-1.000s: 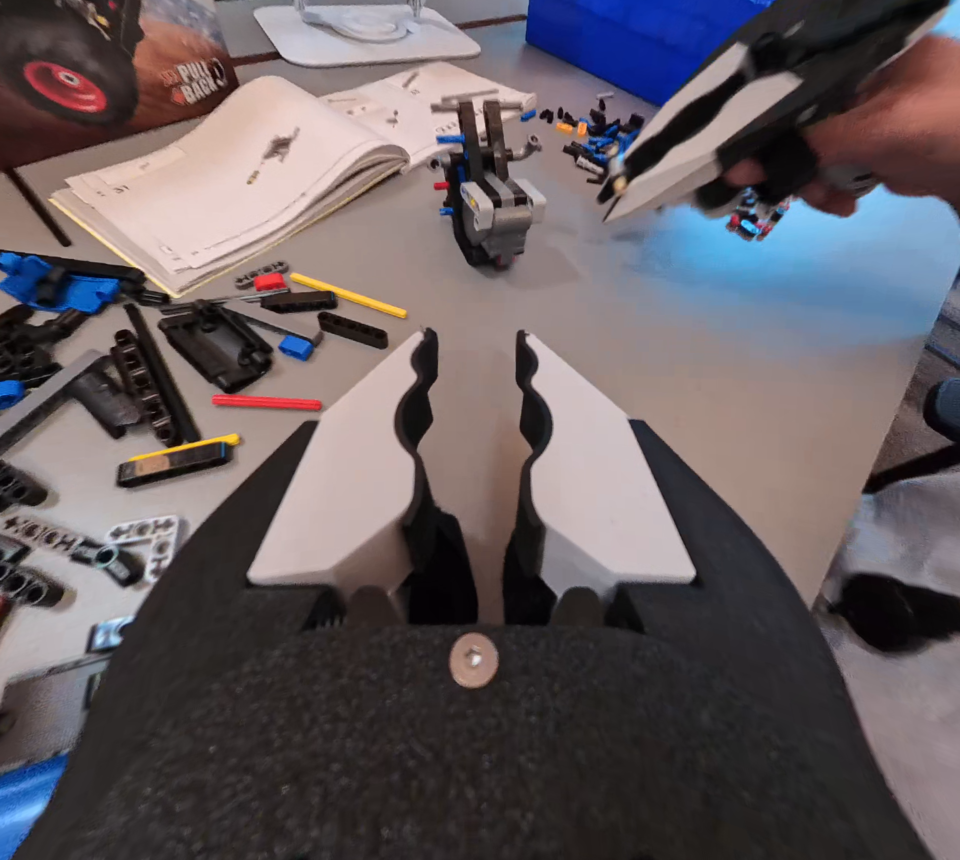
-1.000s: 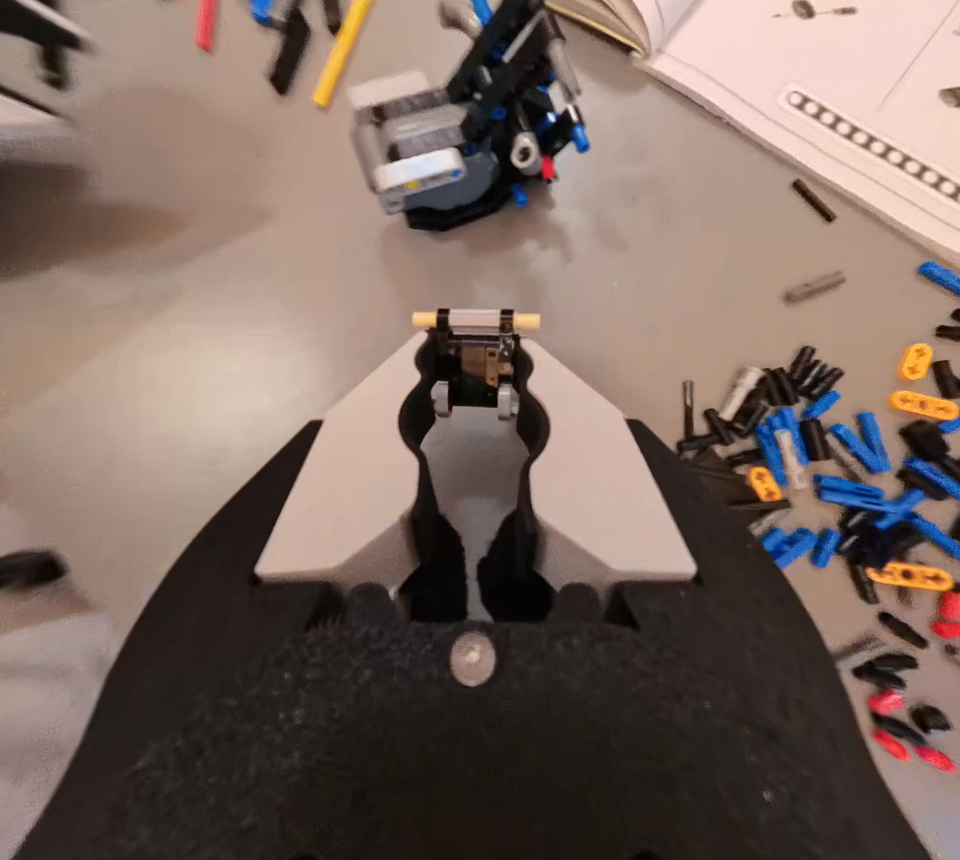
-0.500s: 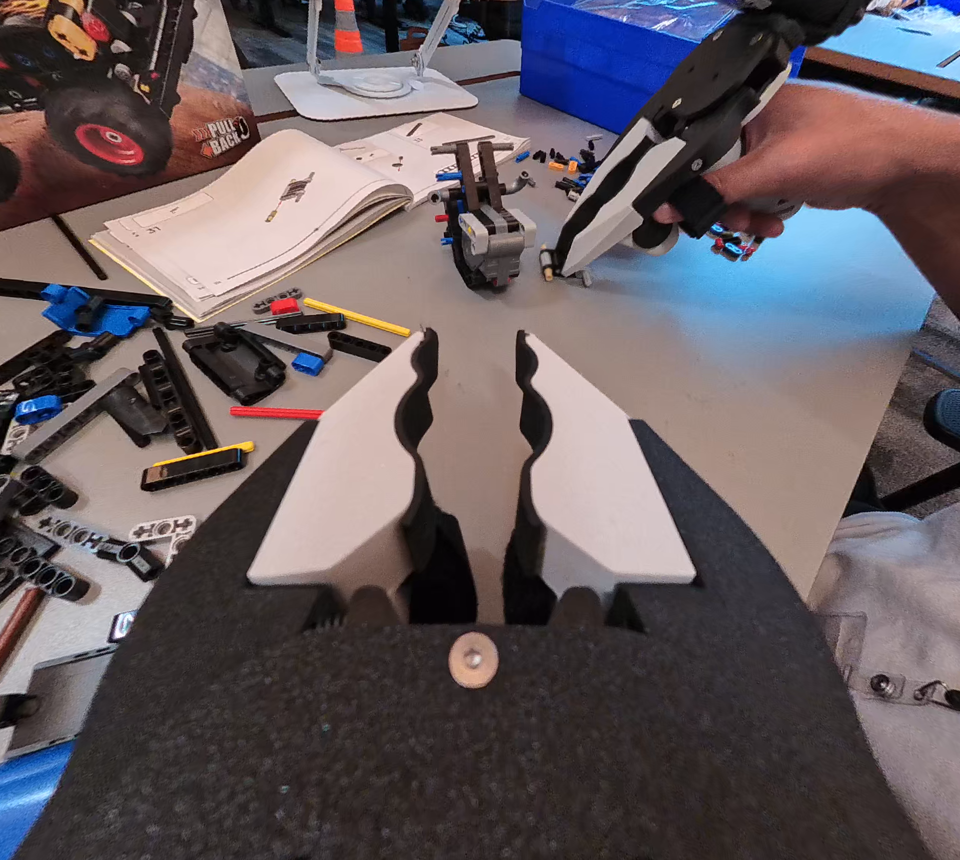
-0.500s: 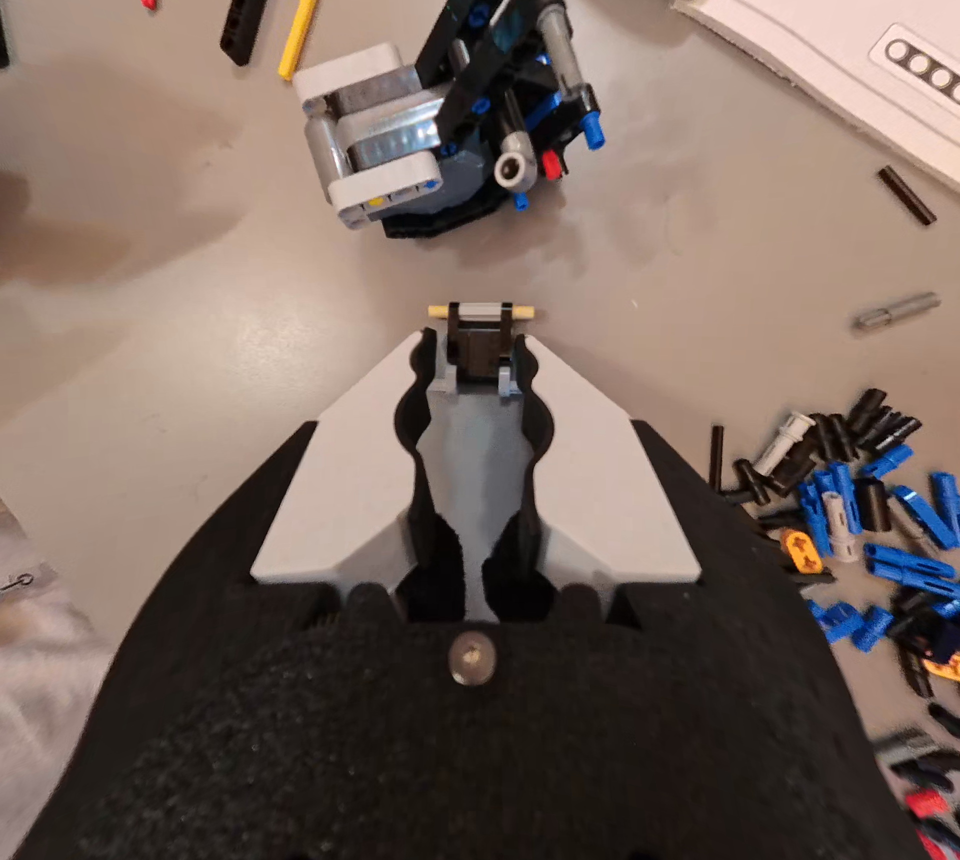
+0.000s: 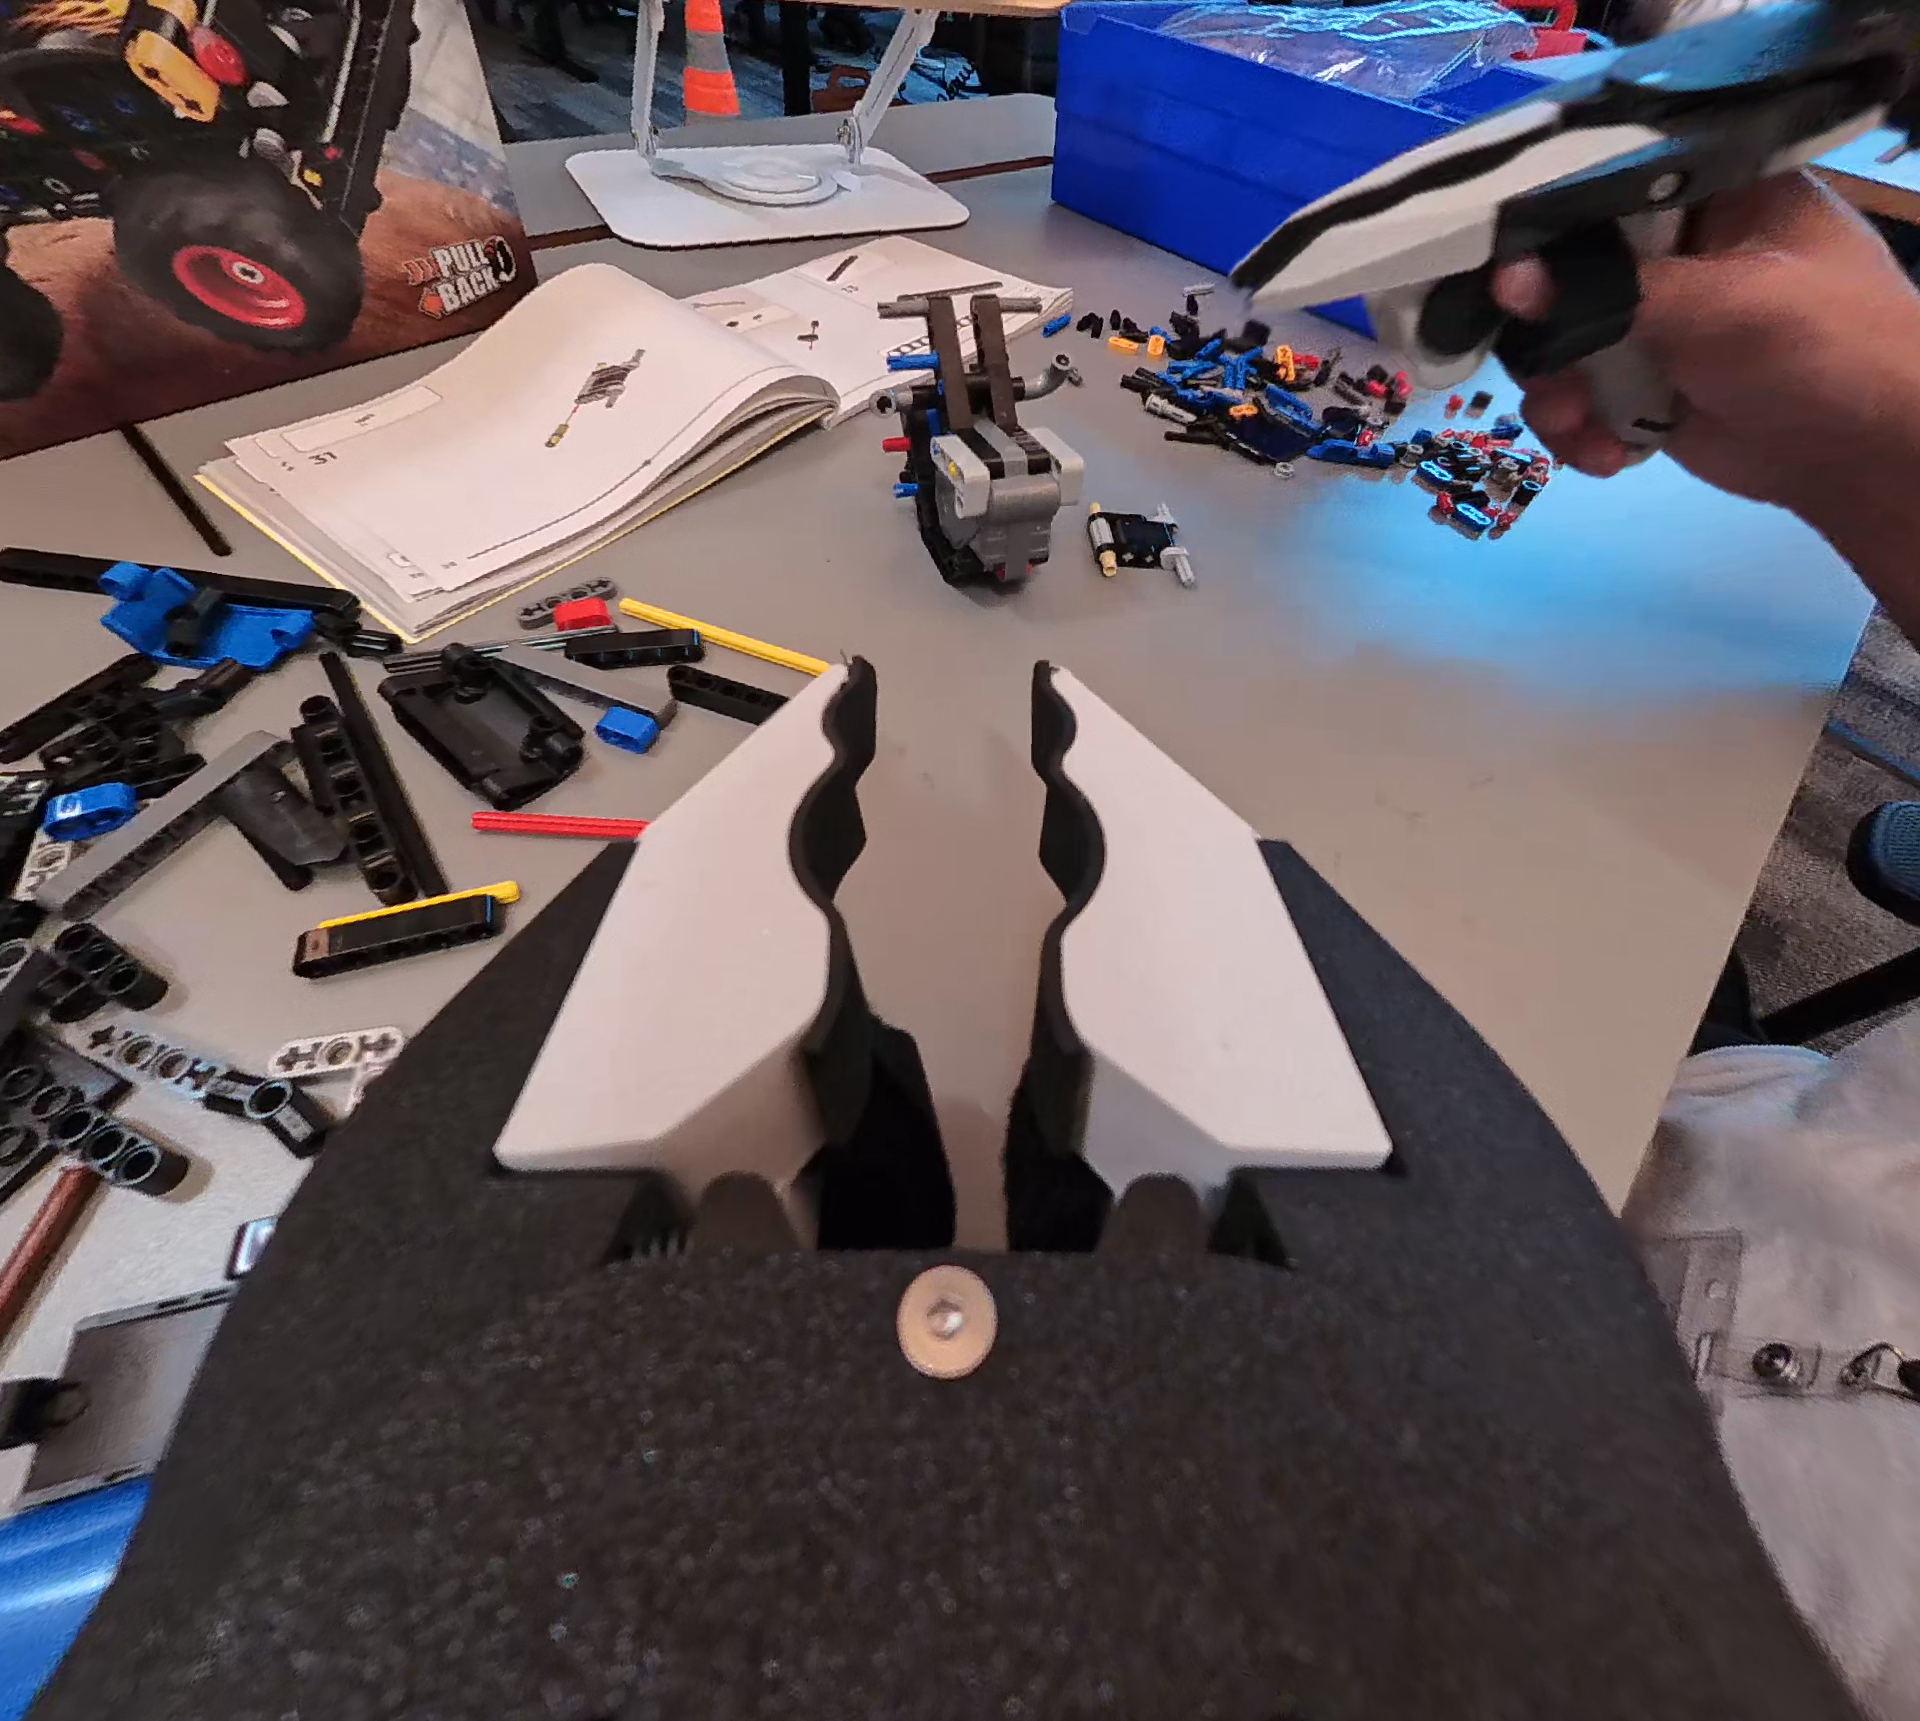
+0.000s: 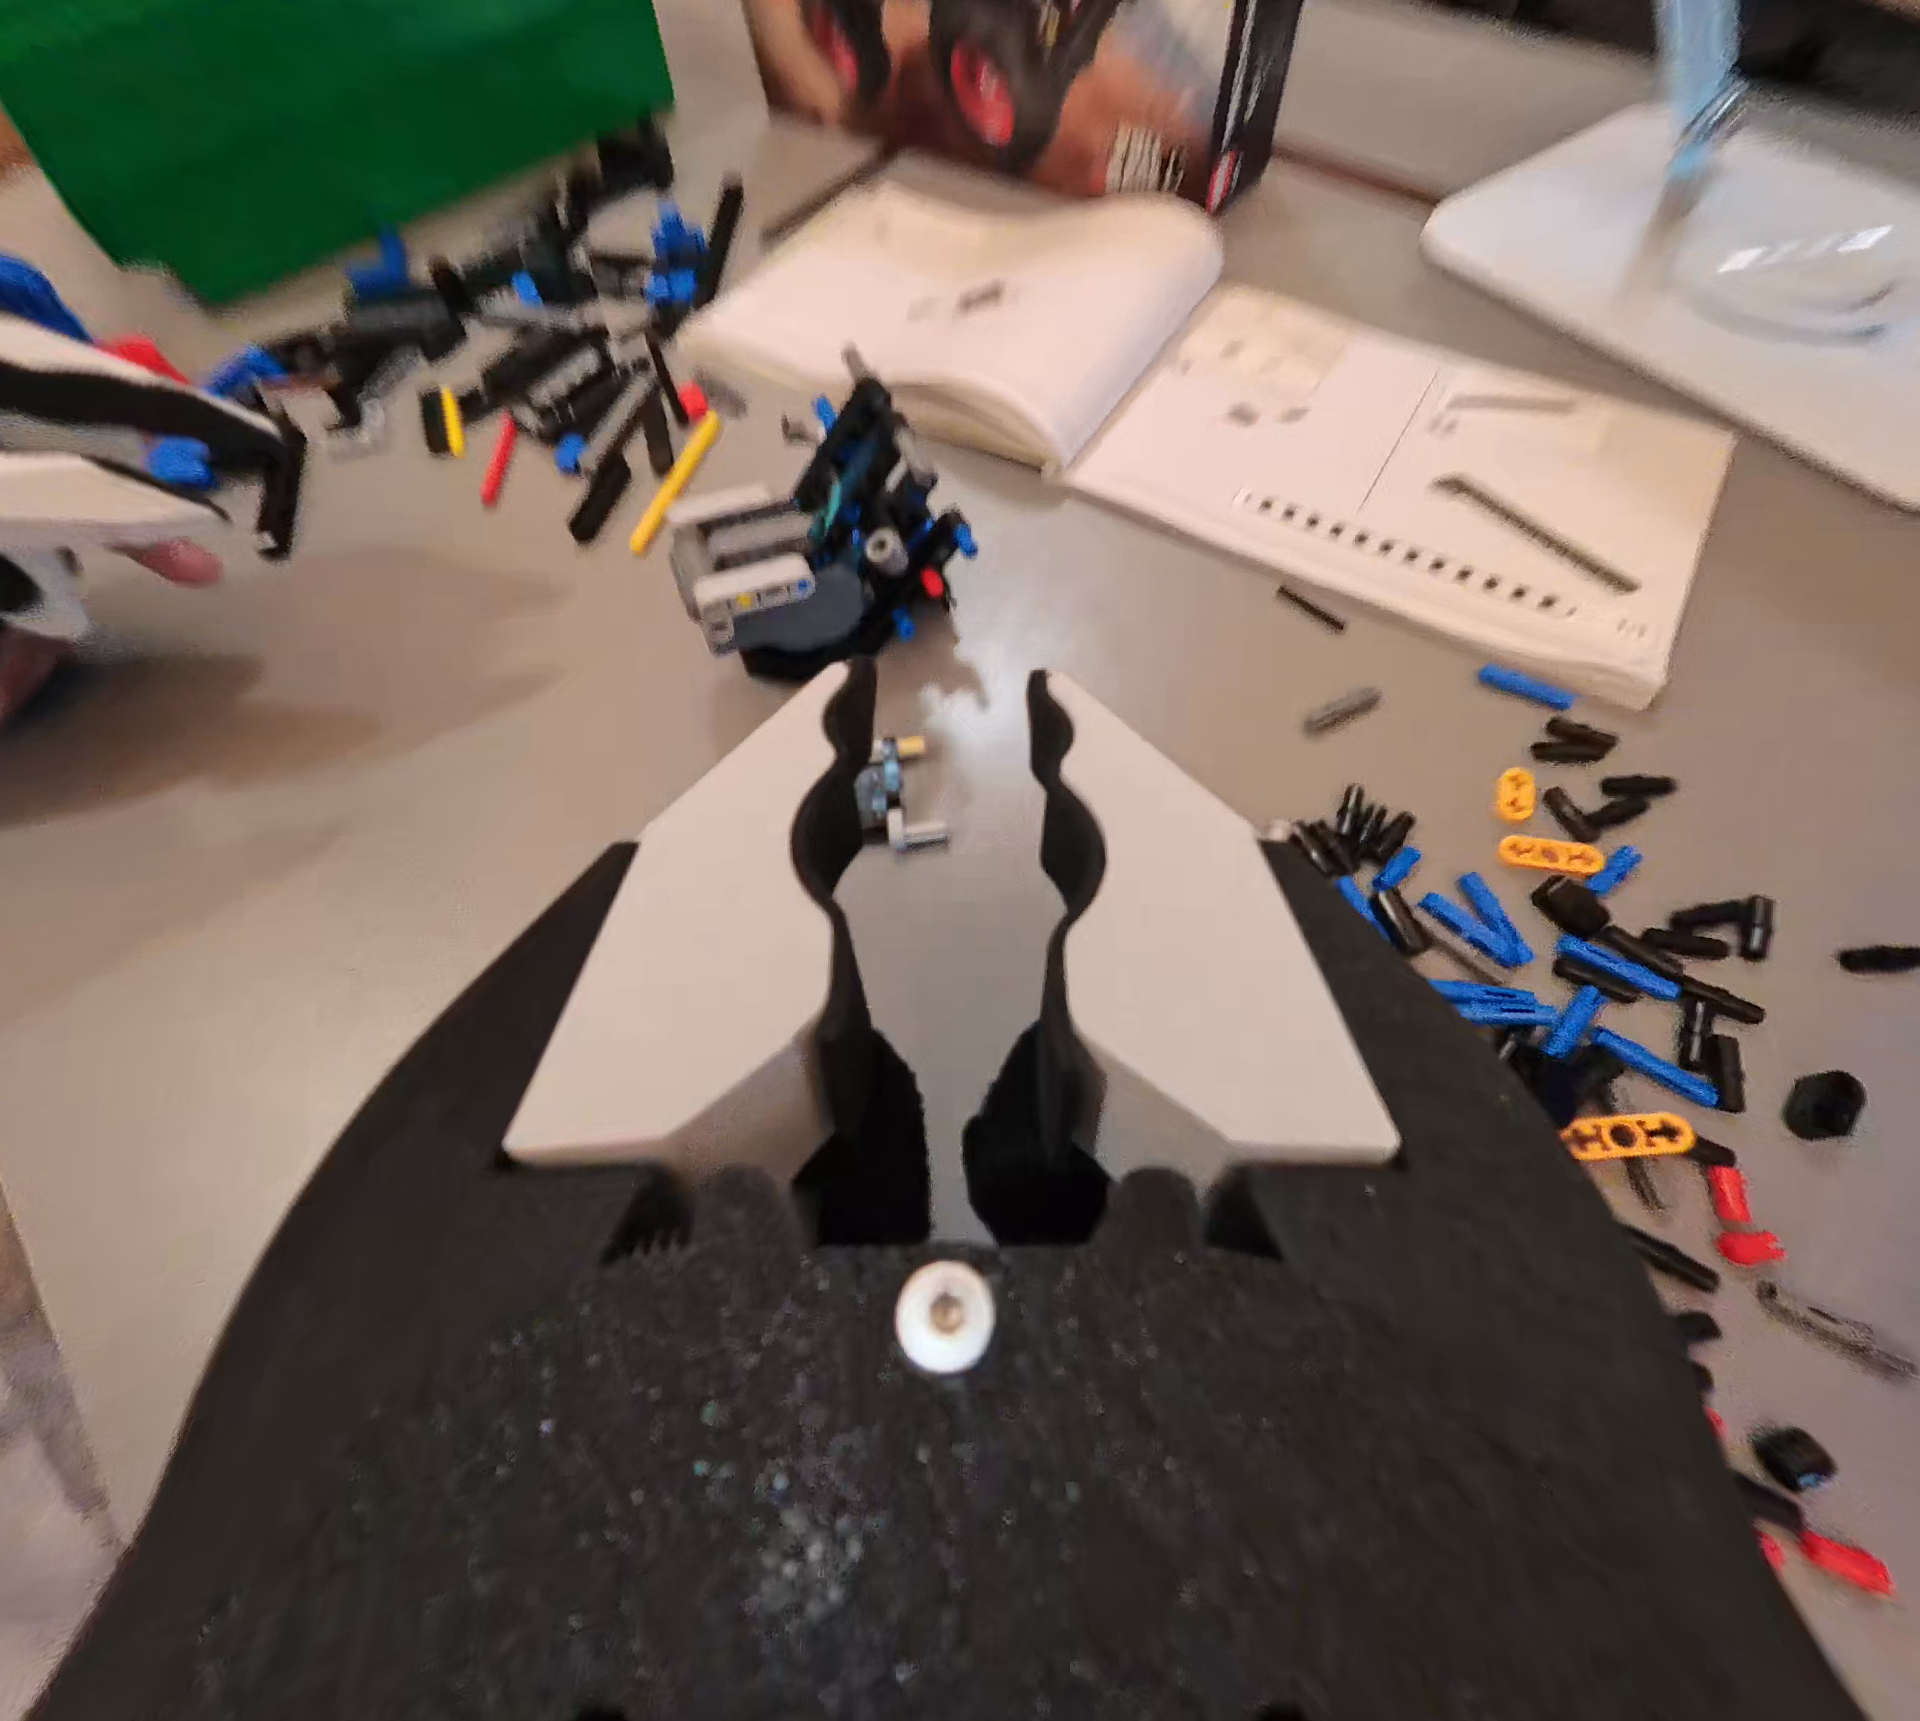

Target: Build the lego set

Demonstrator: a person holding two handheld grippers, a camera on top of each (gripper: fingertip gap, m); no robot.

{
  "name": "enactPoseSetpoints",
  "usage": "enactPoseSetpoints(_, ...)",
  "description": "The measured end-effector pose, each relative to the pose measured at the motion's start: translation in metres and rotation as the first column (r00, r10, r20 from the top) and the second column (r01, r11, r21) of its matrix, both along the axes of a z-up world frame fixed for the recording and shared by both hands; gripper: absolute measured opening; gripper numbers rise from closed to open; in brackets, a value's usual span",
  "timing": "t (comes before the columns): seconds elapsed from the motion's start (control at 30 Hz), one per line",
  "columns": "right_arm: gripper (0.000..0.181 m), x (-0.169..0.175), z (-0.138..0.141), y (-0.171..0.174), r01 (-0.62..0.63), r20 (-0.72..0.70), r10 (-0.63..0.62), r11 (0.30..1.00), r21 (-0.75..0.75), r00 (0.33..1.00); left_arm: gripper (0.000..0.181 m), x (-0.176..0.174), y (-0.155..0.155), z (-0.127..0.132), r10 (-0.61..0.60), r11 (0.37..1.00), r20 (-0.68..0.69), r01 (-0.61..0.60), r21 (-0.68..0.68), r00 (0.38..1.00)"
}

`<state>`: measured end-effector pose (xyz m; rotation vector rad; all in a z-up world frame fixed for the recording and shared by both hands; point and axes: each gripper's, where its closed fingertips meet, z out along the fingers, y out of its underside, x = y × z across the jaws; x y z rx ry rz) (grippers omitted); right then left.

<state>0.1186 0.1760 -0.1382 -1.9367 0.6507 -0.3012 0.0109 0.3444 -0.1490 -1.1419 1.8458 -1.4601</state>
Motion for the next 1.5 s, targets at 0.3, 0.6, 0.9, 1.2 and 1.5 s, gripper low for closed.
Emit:
enactPoseSetpoints(0.3,0.035,0.016,-0.006,-0.038,0.184,0.103,-0.199,0.973,0.138,0.975,0.028,0.017,0.003,0.004,0.032,0.999,0.014,-0.032,-0.024,0.999)
enactPoseSetpoints(0.6,0.029,0.024,-0.016,-0.041,0.202,0.043,-0.21,0.969,0.141,0.977,0.029,0.035,0.012,-0.008,0.095,0.995,-0.07,-0.097,-0.028,0.993)
enactPoseSetpoints(0.9,0.026,0.022,-0.02,-0.041,0.2,0.055,-0.208,0.973,0.117,0.977,0.022,0.032,0.002,-0.005,0.054,0.998,-0.015,-0.053,0.029,0.998)
enactPoseSetpoints(1.2,0.024,0.019,-0.018,-0.045,0.209,0.073,-0.219,0.97,0.127,0.973,0.022,0.033,0.003,-0.005,0.063,0.998,-0.019,-0.062,0.025,0.998)
enactPoseSetpoints(1.5,0.023,0.039,0.0,-0.091,0.365,0.145,-0.376,0.926,0.097,0.915,0.022,0.032,0.002,-0.005,0.056,0.998,-0.017,-0.055,0.032,0.998)
